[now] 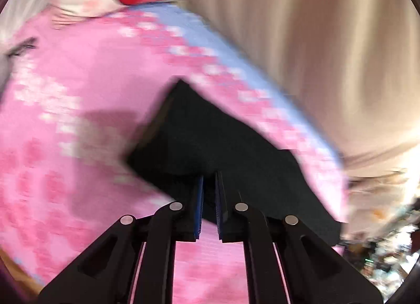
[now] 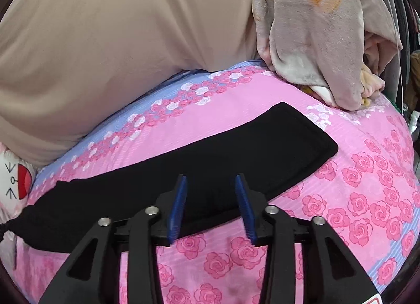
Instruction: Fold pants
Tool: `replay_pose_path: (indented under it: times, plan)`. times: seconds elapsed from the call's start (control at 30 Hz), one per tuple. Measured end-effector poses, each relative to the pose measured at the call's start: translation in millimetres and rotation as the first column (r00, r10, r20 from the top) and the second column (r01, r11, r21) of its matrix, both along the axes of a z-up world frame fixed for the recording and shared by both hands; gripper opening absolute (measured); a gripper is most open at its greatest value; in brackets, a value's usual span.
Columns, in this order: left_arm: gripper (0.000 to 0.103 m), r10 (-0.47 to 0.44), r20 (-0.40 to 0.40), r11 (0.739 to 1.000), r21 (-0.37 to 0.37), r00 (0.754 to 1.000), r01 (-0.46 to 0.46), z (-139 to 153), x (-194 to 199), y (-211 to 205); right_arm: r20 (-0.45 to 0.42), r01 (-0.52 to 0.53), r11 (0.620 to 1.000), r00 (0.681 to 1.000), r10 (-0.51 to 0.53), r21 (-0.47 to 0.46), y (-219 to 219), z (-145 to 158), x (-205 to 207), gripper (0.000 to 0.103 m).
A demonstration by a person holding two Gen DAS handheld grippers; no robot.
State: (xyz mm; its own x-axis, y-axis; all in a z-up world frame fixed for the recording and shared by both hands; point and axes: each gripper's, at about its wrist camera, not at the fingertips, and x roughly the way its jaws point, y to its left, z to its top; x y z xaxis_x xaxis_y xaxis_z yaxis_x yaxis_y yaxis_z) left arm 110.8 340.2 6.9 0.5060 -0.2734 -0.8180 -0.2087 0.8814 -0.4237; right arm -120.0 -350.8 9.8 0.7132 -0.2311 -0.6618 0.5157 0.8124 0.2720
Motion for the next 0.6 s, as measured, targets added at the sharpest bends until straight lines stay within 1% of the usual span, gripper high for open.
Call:
replay_pose_path:
  times: [0.03,0.07,0.1,0.13,0.17,0.2,0.23,0.27,0.3,0.33,0.37,0.4,0.47,0.5,0.53,0.6]
  plan:
    - [0.007,0.014,-0.023,0.998,0.065,1.000,-0.013,-8.8,4.5,1.9,-0.010,-0.006,1.000,1.000,0.006,0.014,1.2,-6.2,3.6,0.040]
    - [0.007,0.046,-0.073,0.988,0.148,0.996,-0.034,-29.4,7.0,2.7,-0.013,-0.007,1.000,1.000,0.008,0.024,2.1,-9.9,4.8,0.040]
    - [0.007,0.080,-0.103,0.984,0.167,0.991,-0.062,-44.2,5.9,6.9,-0.017,-0.009,0.999,1.000,0.010,0.034,2.5,-13.3,5.9,0.040]
    - [0.007,0.095,-0.112,0.985,0.153,0.989,-0.077,-51.6,0.2,14.8,-0.025,-0.006,0.999,1.000,0.007,0.040,0.9,-16.8,5.9,0.040]
    - [0.007,0.108,-0.108,0.988,0.118,0.988,-0.095,-56.2,-8.6,18.0,-0.032,0.004,0.999,0.999,-0.003,0.039,-1.7,-18.9,4.3,0.040]
    - [0.008,0.126,-0.089,0.988,0.101,0.988,-0.116,-54.4,-18.6,21.3,-0.039,0.020,0.999,0.999,-0.019,0.035,-5.5,-19.7,1.6,0.040]
    - [0.008,0.142,-0.075,0.985,0.107,0.987,-0.134,-49.8,-25.9,20.3,-0.043,0.046,0.999,0.998,-0.044,0.029,-12.4,-19.5,-2.8,0.040]
    - [0.009,0.167,-0.046,0.978,0.132,0.985,-0.160,-42.0,-37.2,17.8,-0.041,0.066,0.997,0.997,-0.064,0.030,-20.4,-18.6,-7.0,0.041]
    - [0.009,0.167,-0.022,0.974,0.159,0.986,-0.161,-33.7,-42.0,10.3,-0.040,0.080,0.996,0.996,-0.079,0.026,-27.2,-17.2,-9.9,0.046]
    - [0.009,0.141,0.005,0.971,0.193,0.990,-0.140,-23.8,-46.3,-1.3,-0.044,0.104,0.995,0.994,-0.104,0.000,-37.7,-13.9,-12.3,0.054]
    - [0.010,0.122,0.020,0.970,0.208,0.992,-0.124,-15.5,-46.3,-9.2,-0.049,0.112,0.993,0.992,-0.113,-0.022,-43.9,-12.0,-12.9,0.059]
    - [0.014,0.095,0.039,0.971,0.217,0.995,-0.101,-6.8,-43.3,-21.5,-0.056,0.121,0.991,0.991,-0.124,-0.056,-54.3,-8.8,-11.6,0.063]
    - [0.030,0.029,0.077,0.975,0.218,0.997,-0.045,3.6,-37.2,-51.6,-0.068,0.126,0.989,0.989,-0.131,-0.078,-75.0,-6.2,-6.2,0.064]
    - [0.046,-0.005,0.088,0.976,0.218,0.996,-0.015,5.3,-34.0,-68.4,-0.077,0.124,0.989,0.988,-0.131,-0.081,-86.6,-6.1,-1.9,0.064]
    - [0.058,-0.035,0.096,0.976,0.215,0.995,0.013,3.9,-31.3,-85.3,-0.091,0.116,0.989,0.988,-0.124,-0.089,-99.8,-7.6,4.6,0.064]
    - [0.060,-0.095,0.110,0.975,0.209,0.989,0.071,3.0,-32.0,-118.2,-0.118,0.111,0.987,0.985,-0.125,-0.120,-116.7,-12.2,14.3,0.064]
